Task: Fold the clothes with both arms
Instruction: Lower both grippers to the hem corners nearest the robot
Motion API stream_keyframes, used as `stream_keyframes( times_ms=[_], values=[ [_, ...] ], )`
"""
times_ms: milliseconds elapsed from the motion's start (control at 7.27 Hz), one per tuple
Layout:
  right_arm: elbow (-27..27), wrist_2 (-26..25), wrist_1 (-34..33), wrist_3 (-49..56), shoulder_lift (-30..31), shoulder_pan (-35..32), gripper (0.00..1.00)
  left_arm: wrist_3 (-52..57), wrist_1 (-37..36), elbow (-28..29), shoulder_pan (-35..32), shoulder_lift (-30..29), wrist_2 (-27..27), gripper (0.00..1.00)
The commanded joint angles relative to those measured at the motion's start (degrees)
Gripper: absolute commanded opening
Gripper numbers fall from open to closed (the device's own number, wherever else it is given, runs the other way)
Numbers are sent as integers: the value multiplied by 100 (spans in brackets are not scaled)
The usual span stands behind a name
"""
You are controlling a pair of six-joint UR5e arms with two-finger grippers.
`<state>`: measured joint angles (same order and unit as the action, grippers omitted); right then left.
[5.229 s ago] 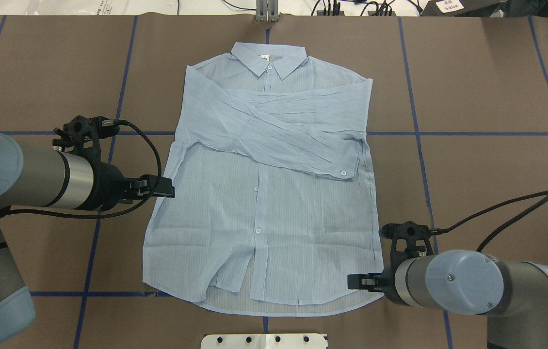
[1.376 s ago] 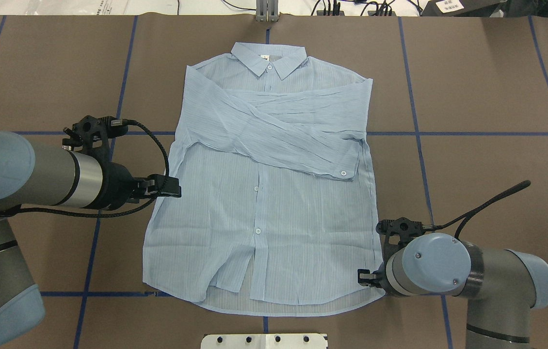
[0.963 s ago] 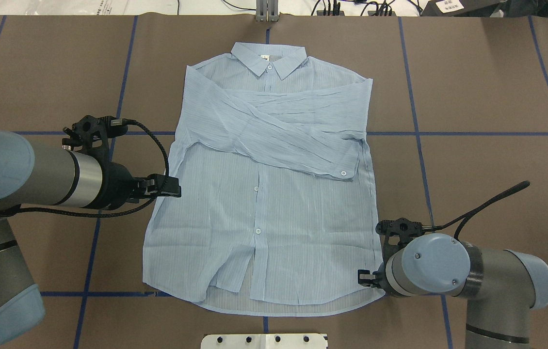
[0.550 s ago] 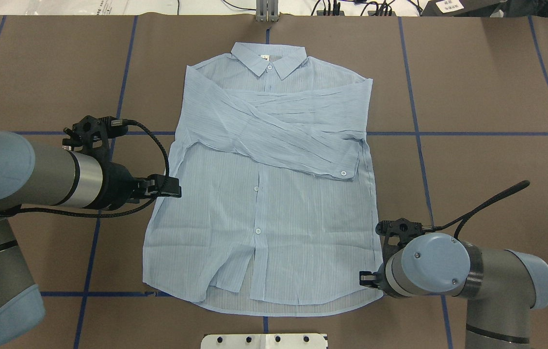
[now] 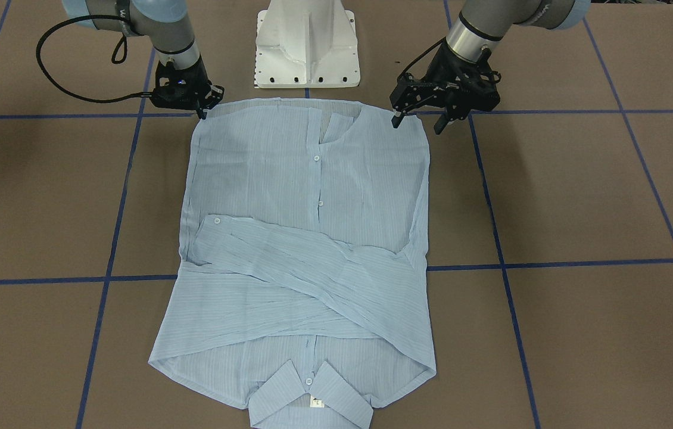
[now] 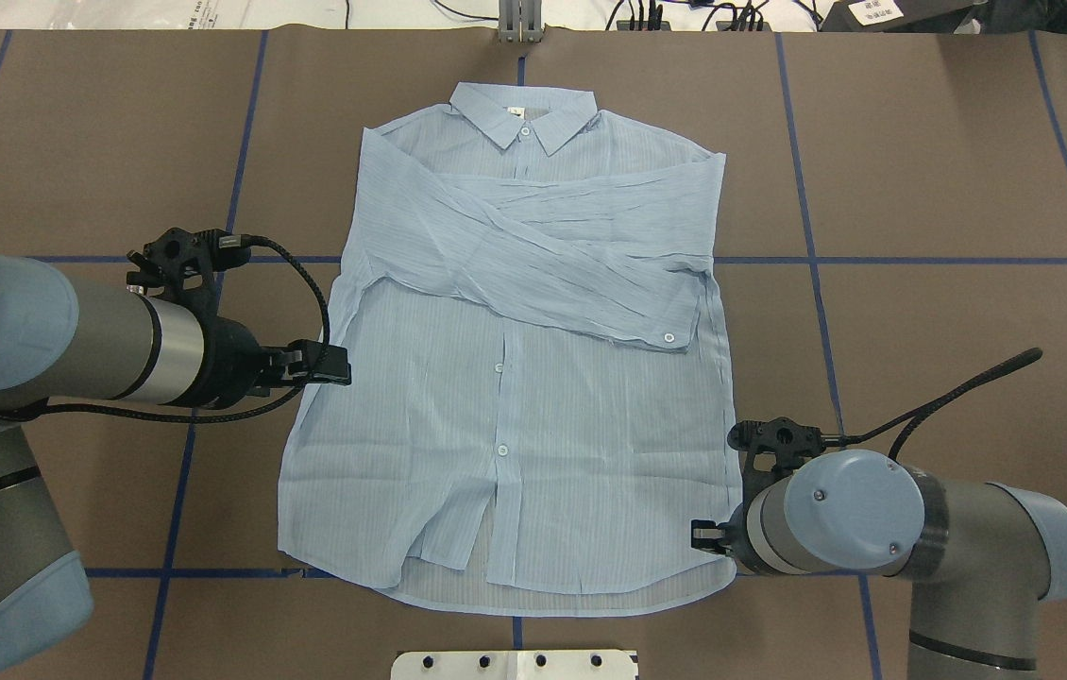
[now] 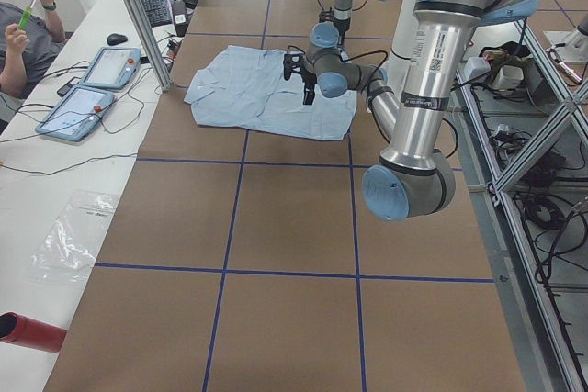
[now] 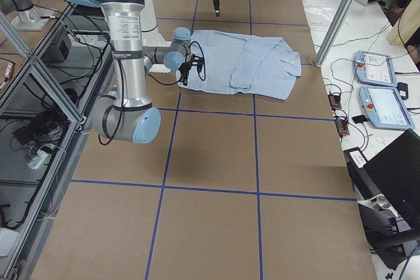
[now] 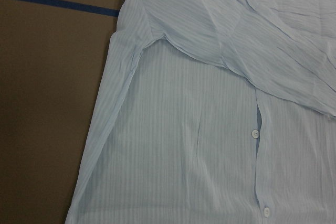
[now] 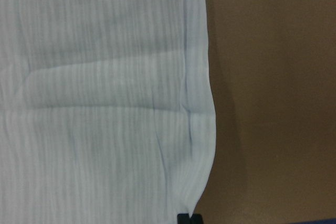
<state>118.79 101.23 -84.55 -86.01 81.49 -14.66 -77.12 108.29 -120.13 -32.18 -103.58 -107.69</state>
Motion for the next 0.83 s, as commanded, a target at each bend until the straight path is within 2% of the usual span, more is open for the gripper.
stream_keyframes(
  times_ms=[0,275,550,688],
  values=[
    [161,2,-9,-3,-176,-177,0,-14,-10,16,1,66,2,99],
    [180,-15,-9,-3,-177,-230,0,-93,-27,225,245,232,37,99],
    [171,-15,0,5,-168,-274,0,-1202,-27,280,903,234,63,99],
    [180,-15,0,6,-168,-301,0,-1540,-88,358,1620,268,490,99]
  ],
)
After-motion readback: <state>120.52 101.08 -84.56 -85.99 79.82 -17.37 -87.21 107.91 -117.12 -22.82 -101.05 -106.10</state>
